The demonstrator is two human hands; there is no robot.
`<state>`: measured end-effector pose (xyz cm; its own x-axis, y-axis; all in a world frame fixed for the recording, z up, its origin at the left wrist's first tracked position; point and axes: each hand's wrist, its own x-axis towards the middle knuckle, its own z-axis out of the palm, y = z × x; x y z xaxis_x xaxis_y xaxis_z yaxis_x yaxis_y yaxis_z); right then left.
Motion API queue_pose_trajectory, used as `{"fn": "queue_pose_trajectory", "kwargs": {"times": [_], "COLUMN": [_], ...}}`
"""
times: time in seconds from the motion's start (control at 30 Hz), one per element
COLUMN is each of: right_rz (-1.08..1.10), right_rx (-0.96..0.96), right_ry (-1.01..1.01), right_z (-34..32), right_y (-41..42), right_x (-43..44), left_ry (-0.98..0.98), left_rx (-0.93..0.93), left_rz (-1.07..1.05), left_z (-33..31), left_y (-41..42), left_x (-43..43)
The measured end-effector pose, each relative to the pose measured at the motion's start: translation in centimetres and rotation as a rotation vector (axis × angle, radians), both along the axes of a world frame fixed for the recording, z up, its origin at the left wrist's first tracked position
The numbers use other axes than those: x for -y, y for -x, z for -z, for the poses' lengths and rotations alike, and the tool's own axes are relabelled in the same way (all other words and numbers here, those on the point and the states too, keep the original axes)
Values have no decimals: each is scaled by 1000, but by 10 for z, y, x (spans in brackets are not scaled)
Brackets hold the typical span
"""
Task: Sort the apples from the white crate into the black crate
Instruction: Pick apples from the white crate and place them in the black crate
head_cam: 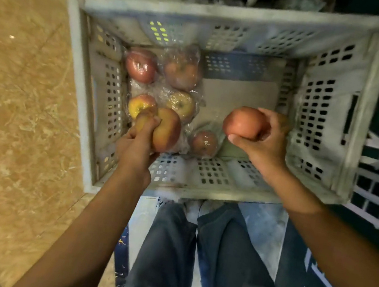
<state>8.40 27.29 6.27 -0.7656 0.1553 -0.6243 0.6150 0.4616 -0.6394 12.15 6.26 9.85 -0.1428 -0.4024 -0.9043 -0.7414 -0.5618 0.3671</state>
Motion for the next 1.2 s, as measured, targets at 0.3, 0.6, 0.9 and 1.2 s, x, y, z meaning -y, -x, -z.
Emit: {"fn": "queue_pose_trajectory", "kwargs": {"times": [0.3, 0.6, 0.9, 1.2], "right_rz": [595, 307, -20, -271], "right_rx": [397, 751, 104, -595], "right_ry": [807, 1648, 789, 226], "right_z": [-187, -257, -352, -400], "right_y": [25, 8, -10, -44], "right_x": [58, 72, 95, 103], "left_ry": [44, 69, -39, -163], "left_rx": [-125, -219, -235, -262], "left_rz": [36, -5, -113, -21], "left_z": [-139, -238, -314, -379], "left_y": [16, -8, -48, -39], "left_x": [36, 75, 81, 74]}}
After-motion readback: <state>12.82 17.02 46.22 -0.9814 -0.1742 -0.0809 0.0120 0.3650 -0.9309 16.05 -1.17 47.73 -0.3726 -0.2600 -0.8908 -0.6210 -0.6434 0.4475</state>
